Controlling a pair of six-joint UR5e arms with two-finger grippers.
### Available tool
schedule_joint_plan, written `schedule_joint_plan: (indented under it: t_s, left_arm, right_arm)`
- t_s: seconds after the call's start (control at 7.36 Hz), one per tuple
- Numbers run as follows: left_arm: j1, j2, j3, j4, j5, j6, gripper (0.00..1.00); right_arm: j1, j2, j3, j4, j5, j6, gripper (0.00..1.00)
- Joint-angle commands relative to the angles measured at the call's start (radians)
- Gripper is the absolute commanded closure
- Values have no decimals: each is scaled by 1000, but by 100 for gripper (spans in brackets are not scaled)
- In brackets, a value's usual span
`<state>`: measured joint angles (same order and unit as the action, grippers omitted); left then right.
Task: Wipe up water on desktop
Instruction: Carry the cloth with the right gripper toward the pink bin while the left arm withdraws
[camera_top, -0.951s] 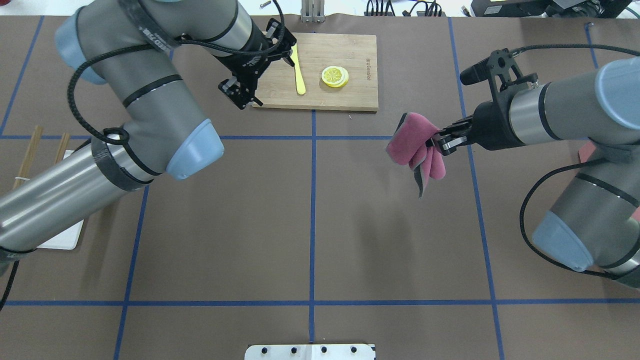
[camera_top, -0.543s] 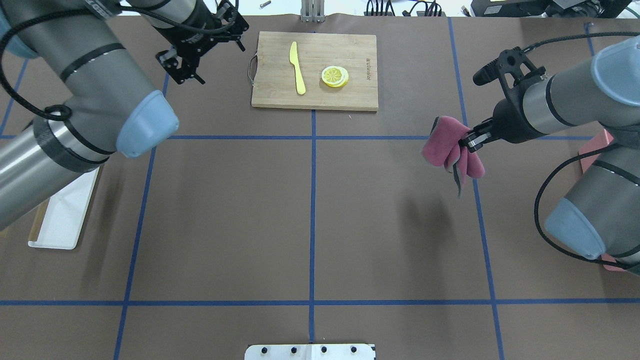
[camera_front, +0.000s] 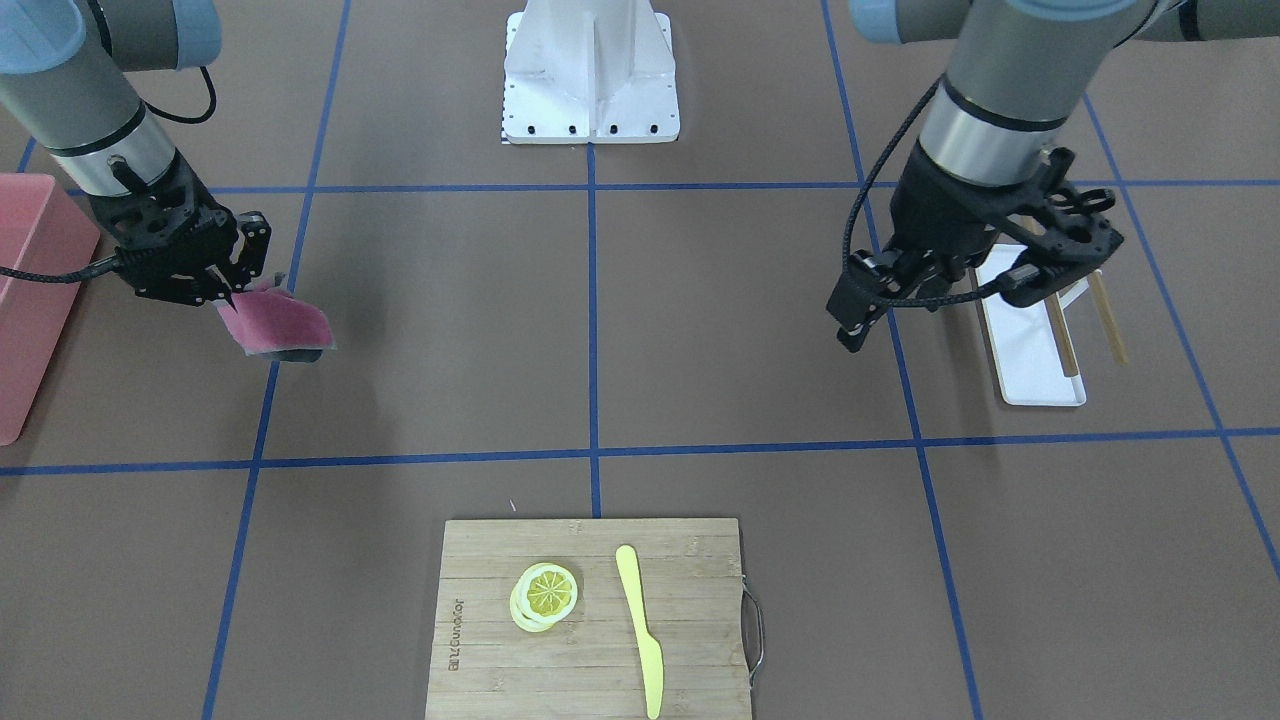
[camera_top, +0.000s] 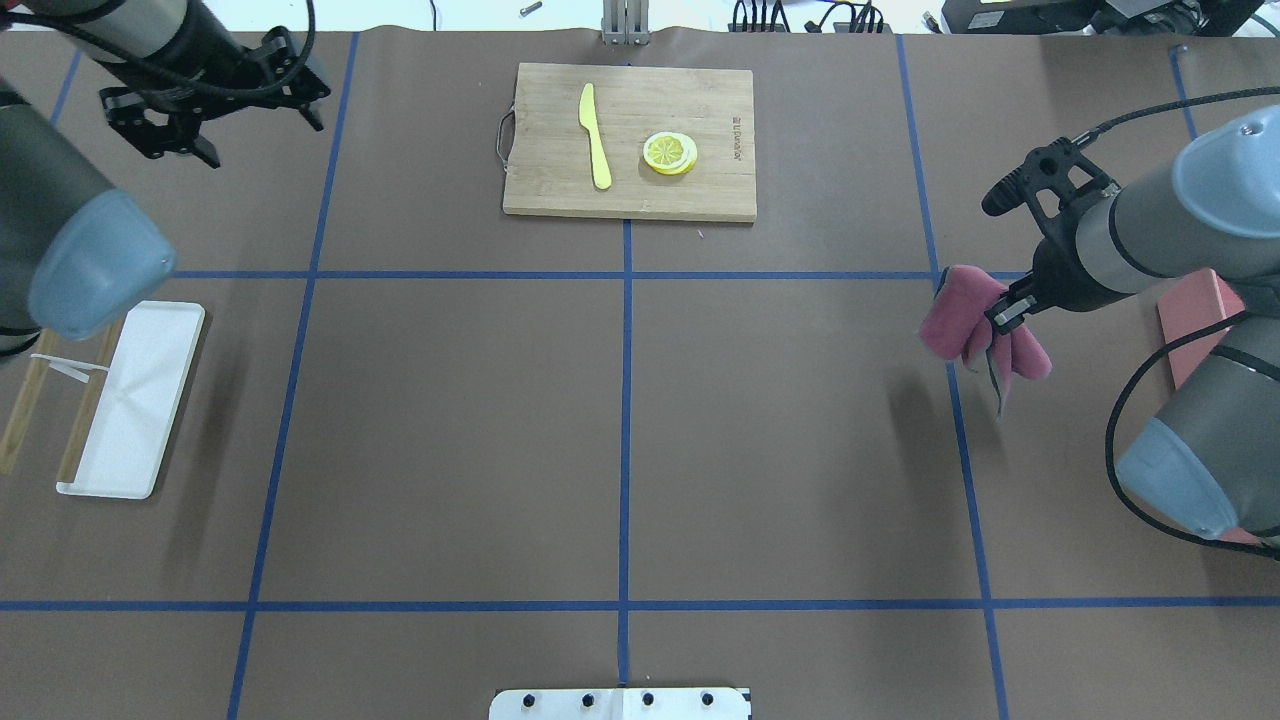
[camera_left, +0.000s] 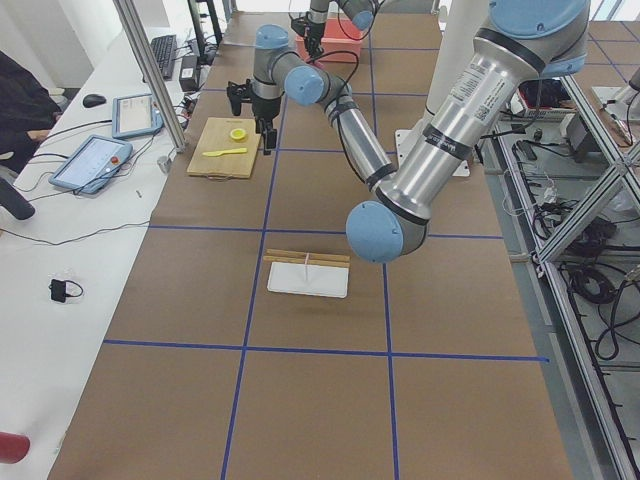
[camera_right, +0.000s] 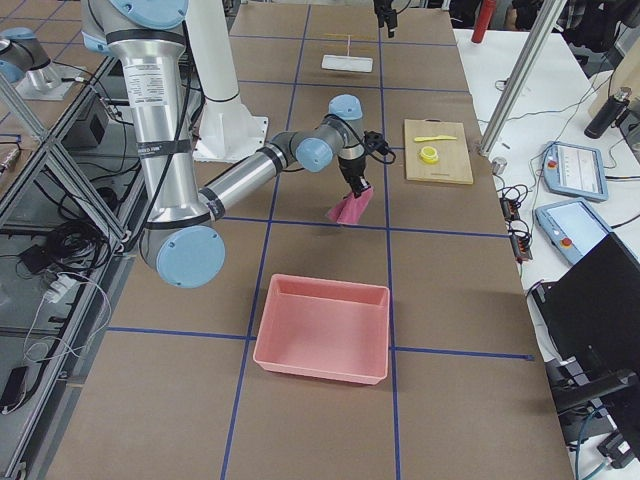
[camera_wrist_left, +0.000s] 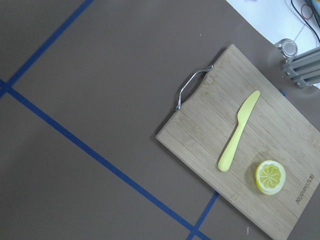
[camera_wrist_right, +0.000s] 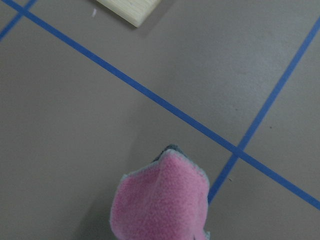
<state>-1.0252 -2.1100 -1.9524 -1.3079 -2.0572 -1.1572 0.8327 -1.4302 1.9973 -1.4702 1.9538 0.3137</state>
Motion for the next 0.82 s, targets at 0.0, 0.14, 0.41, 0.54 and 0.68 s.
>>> schedule_joint_plan:
  t_s: [0.0,0.14,0.41,0.54,0.68]
  left_arm:
    - [-58,67,-22,4,0,83,2]
    - [-62,97,-28,2,0,76,2]
    - [-116,113,-31,-4,-1,90,2]
    - [-116,129,-31,-5,9,158,2]
    - [-121,166,-39,-5,9,254,2]
  right_arm:
    - [-66,13,-15,-91,-68,-70,100]
    - [-93,31,-38,-91,-72,-68,100]
    - [-128,89,-118,-91,-72,-67,100]
    - [-147,97,-141,-91,-73,-62,100]
    - [-161,132,-169,-91,-78,-58,100]
